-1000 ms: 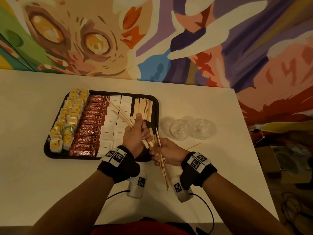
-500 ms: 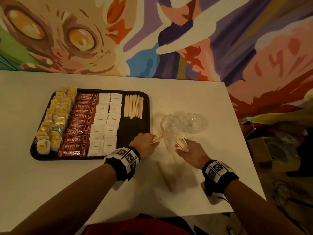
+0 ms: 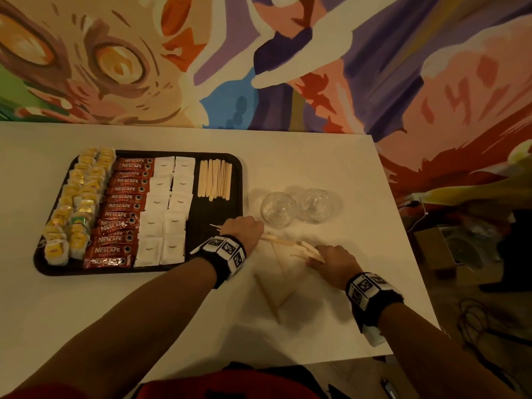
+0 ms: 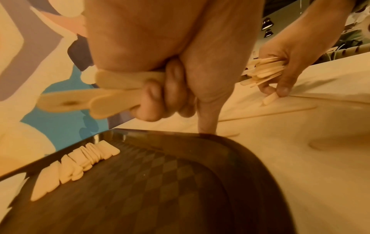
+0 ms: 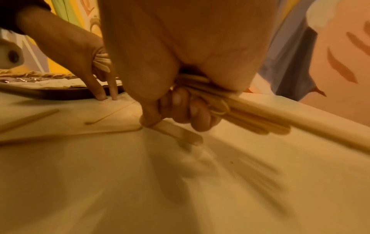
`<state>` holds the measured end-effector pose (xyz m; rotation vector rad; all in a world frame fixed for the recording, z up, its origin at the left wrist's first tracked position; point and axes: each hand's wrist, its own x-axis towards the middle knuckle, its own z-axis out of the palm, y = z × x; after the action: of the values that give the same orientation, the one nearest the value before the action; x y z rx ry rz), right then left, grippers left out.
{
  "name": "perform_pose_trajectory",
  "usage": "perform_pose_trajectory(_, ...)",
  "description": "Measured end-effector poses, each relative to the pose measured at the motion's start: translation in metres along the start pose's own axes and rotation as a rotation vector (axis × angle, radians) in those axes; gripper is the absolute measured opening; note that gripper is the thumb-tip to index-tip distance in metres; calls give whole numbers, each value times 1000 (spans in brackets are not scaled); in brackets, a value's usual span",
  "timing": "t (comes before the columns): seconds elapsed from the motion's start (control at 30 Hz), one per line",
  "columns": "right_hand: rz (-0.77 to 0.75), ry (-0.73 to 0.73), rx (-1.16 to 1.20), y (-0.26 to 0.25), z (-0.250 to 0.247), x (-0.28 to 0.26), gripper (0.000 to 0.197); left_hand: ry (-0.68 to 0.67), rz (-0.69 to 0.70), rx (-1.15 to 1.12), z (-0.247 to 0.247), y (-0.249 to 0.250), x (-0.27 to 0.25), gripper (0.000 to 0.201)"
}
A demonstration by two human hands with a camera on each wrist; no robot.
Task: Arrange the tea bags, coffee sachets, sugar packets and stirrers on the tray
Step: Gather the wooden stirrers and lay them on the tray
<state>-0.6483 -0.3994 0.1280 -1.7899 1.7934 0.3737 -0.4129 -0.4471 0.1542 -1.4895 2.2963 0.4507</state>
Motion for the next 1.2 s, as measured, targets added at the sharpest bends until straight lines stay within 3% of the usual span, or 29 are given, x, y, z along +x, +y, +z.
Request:
perform_pose_trajectory(0.3, -11, 100, 185, 16, 11, -15, 32, -36, 227, -46, 15, 4, 5, 26)
perform_pose_trajectory(0.43, -58, 115, 257, 17, 9, -19, 3, 5, 324, -20, 27, 11, 0, 25)
perform_pose_trajectory(0.5, -96, 100, 249, 16, 9, -23, 7, 20, 348, -16, 29, 11, -5, 25)
perform_pose_trajectory(0.63, -182, 107, 226, 9, 16, -30, 29, 24, 349, -88, 23, 11, -13, 23)
perform_pose_trajectory(0.73, -181, 24, 155, 6, 21, -32, 42, 11, 320, -178, 20, 16, -16, 17)
perform_pose_trajectory(0.87, -142, -12, 78, 7, 17, -34, 39, 39, 312, -267, 21, 27, -10, 29)
perform_pose_trajectory(1.03, -91, -20, 66, 16, 13, -36, 31, -33, 281, -207, 22, 32, 0, 35)
perform_pose_trajectory(1.2, -98, -5, 77, 29, 19, -45, 27, -25, 204, -210, 24, 33, 4, 25)
